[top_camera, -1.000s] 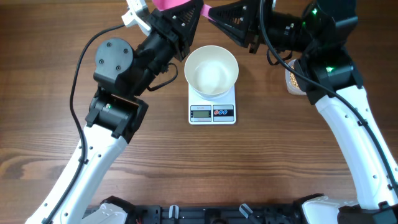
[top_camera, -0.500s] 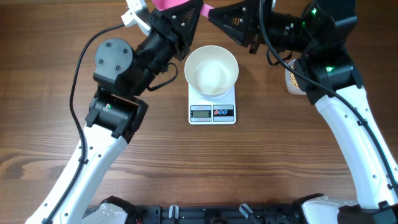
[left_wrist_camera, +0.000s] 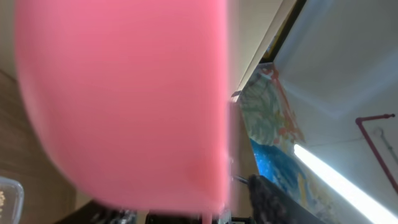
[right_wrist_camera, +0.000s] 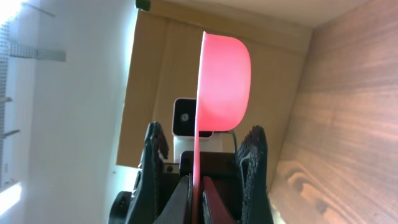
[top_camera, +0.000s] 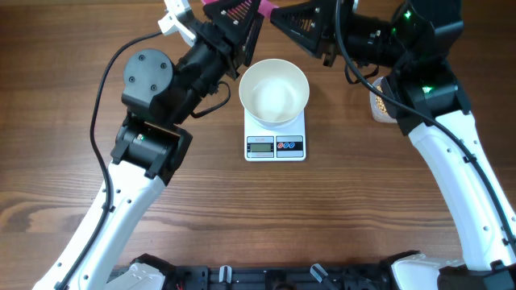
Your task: Scoop item into bowl and weigh 150g on scale
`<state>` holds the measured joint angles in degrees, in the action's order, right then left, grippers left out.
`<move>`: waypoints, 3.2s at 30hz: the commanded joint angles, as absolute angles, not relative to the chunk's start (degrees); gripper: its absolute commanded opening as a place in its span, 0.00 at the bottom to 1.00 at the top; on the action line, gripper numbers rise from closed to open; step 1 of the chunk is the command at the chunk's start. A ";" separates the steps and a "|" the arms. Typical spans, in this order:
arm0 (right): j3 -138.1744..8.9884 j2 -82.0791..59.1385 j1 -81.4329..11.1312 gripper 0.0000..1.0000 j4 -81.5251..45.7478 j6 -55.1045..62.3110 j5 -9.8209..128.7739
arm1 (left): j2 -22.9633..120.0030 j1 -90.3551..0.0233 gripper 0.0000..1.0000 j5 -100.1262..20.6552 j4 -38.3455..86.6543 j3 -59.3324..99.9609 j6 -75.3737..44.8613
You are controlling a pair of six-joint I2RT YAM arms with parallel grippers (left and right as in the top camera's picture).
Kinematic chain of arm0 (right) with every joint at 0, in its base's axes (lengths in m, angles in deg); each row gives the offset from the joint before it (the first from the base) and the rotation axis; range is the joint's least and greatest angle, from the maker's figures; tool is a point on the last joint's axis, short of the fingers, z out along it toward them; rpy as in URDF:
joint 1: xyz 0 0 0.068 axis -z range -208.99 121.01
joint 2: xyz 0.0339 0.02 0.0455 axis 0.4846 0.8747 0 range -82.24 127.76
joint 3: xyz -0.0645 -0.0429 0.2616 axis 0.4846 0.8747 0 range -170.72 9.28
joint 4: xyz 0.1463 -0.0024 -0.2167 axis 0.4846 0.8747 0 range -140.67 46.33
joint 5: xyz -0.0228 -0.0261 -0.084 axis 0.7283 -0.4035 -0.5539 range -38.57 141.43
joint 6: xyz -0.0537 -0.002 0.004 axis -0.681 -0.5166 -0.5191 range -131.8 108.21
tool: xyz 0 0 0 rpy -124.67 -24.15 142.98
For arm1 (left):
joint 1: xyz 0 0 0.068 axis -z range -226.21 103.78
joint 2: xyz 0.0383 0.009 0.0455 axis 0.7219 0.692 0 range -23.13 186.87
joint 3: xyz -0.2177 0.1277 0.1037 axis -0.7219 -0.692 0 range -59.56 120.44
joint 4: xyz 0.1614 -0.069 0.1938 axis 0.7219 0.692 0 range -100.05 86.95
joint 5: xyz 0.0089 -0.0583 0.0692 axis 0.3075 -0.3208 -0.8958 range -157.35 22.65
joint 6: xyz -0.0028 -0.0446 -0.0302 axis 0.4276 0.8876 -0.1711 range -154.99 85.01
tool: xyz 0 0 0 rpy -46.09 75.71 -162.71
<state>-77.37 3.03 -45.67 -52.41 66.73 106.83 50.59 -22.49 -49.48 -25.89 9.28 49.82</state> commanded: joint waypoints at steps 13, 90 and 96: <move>-78.26 3.36 -36.54 0.05 -38.07 48.24 101.43 | 50.94 -22.31 1.00 -52.92 -14.48 9.45 33.21; -87.77 5.41 -21.04 0.04 28.39 4.65 49.50 | 77.84 -6.93 0.20 -60.46 50.39 26.26 -1.67; -87.77 5.41 -19.91 0.04 27.98 2.36 49.46 | 79.39 -6.77 0.16 -60.83 49.78 26.26 -1.58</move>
